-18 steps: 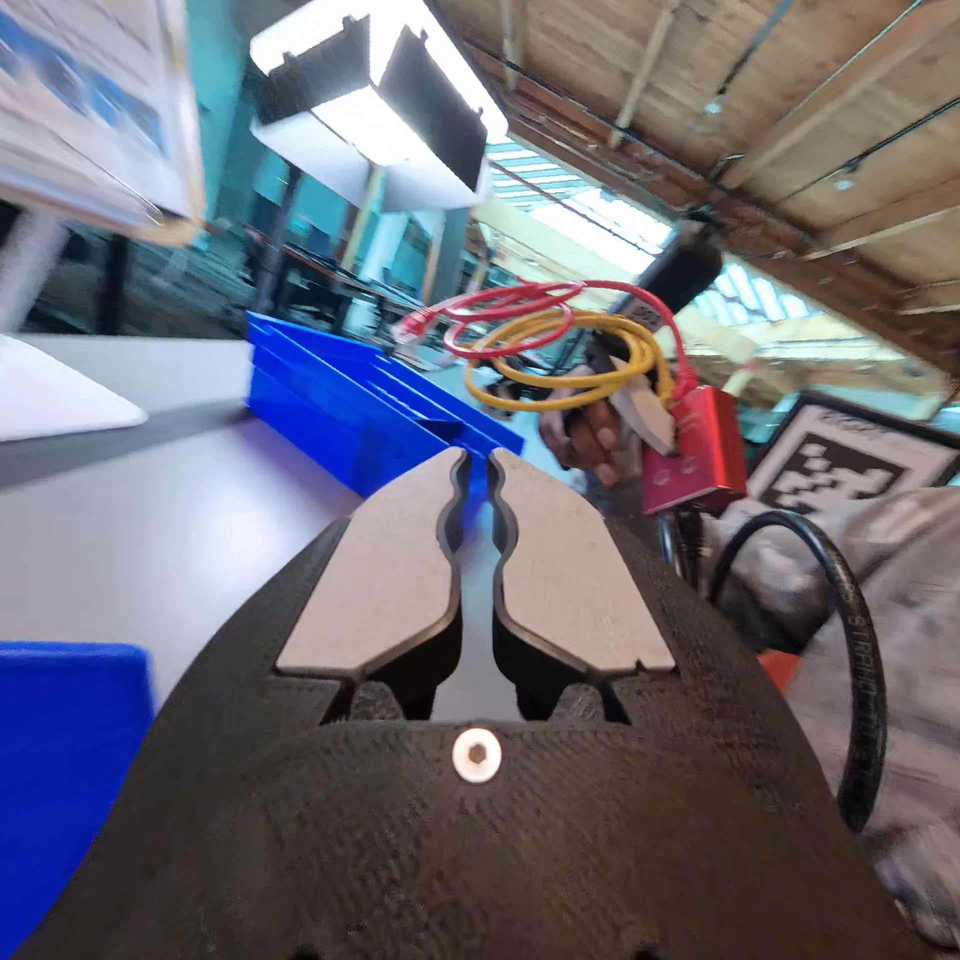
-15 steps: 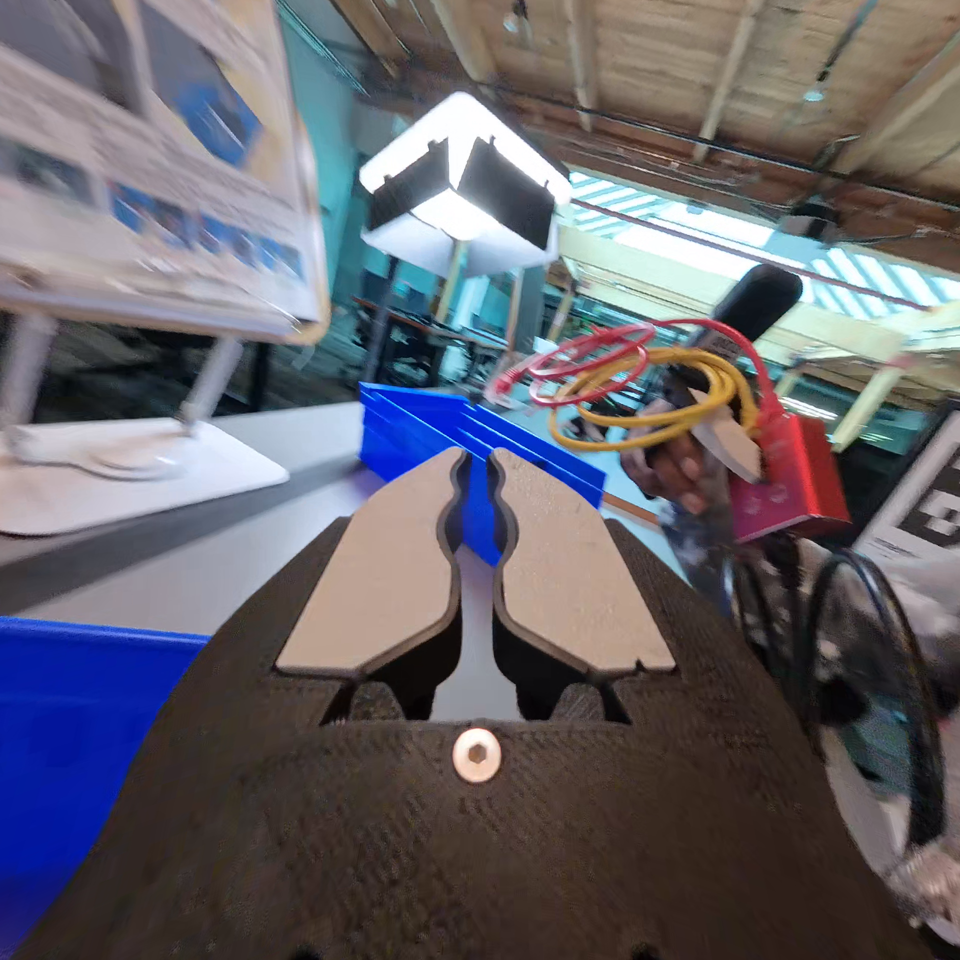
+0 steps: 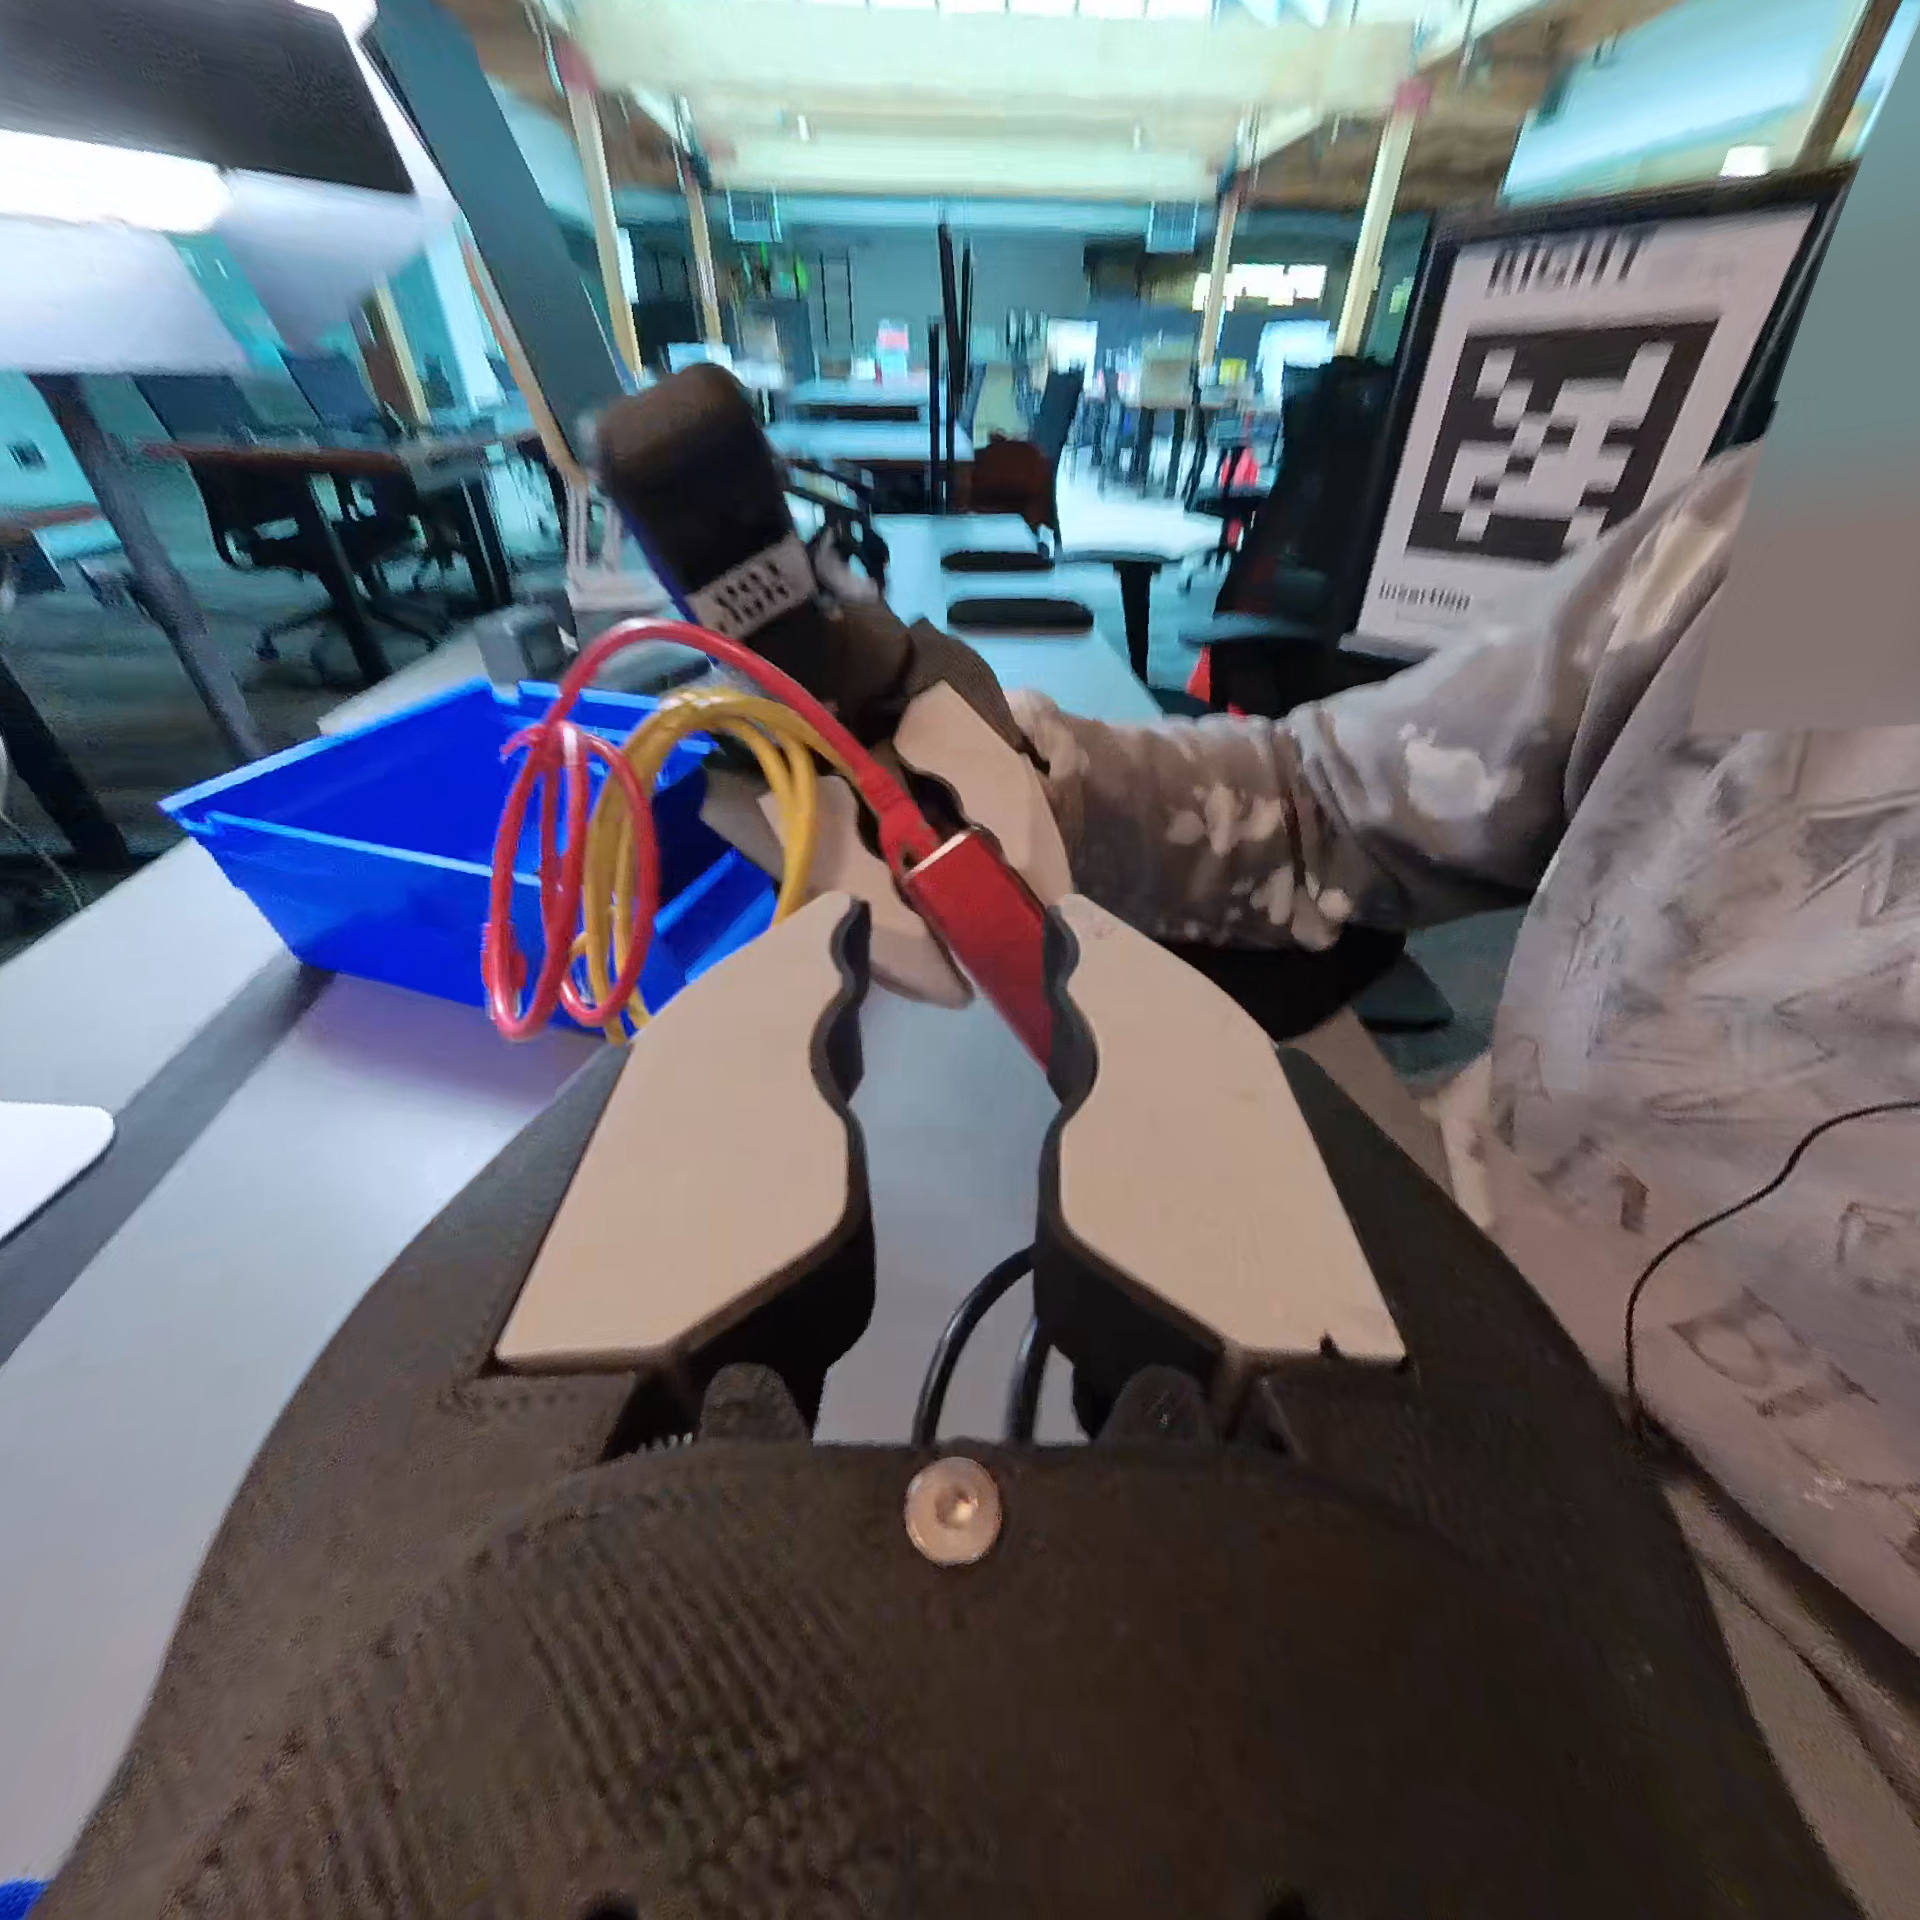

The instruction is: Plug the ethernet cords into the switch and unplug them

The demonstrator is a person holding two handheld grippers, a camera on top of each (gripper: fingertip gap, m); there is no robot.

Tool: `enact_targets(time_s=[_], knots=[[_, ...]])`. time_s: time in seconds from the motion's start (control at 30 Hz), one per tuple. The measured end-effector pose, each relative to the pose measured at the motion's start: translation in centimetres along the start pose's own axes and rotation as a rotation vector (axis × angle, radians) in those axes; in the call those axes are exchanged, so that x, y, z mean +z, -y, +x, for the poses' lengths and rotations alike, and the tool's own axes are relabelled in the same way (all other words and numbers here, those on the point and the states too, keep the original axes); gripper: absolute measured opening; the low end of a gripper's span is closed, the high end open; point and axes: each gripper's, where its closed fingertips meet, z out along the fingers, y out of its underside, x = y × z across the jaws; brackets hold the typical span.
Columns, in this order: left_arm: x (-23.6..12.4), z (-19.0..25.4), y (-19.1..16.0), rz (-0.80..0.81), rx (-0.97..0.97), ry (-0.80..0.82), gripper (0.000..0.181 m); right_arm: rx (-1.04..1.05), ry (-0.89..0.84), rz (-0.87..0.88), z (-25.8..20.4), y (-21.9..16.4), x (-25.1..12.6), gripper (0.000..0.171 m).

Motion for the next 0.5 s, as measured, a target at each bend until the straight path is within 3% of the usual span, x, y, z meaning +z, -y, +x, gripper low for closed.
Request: enact_targets(time_s=[0.13,0.3,0.5], knots=[[2.0,0.5,-3.0,-0.164,0.124,0.028,0.049,0.100,0.059,0.044,0.5,0.0,0.2,0.027],[3.1,1.2,-3.9,-0.245,0.310,0.080,0.064,0.157,0.156,0.024,-0.1,-1.0,0.3,0.027],[4.1,3.2,-6.2,-0.390,0.432,0.030,0.075,0.193,0.239,0.003,-0.3,-2.1,0.8,0.026]])
